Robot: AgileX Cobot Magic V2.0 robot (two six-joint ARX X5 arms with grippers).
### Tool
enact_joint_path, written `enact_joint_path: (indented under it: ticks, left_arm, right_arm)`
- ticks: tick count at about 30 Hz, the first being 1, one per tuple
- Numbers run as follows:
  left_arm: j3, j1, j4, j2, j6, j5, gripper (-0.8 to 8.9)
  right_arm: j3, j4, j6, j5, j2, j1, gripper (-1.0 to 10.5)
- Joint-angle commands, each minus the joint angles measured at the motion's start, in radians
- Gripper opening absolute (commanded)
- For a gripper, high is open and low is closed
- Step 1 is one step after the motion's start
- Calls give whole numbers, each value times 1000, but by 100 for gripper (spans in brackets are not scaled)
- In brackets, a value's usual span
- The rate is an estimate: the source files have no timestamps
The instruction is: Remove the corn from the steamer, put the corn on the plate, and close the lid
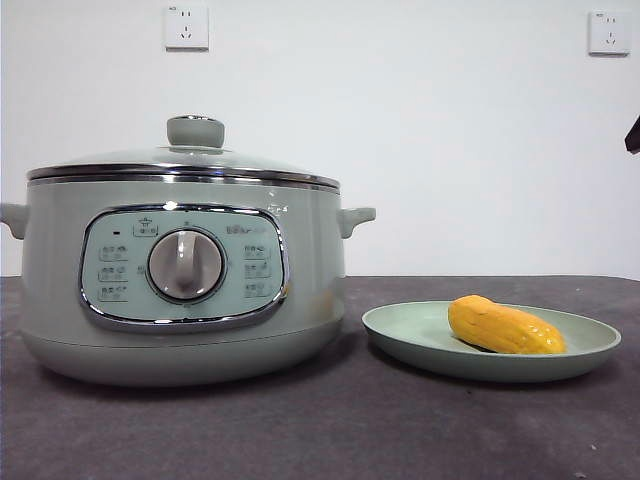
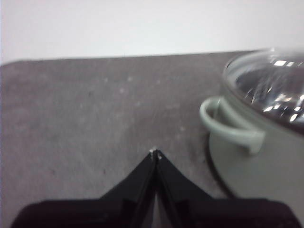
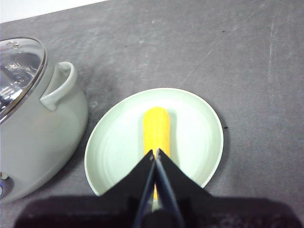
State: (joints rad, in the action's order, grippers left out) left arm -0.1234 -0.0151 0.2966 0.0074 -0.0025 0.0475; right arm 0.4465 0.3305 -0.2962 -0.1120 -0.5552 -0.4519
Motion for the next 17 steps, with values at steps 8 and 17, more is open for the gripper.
enact_joint_path:
  ticks: [8,17]
  left_arm:
    - [106,16,-75,-5,-65,-3,-3]
    - [106,16,-79,-5,-76,0,-3]
  right_arm:
    - [-10,-3,-10,0,-1,-1,2]
    - [-10,0,-10,0,-1,-1,2]
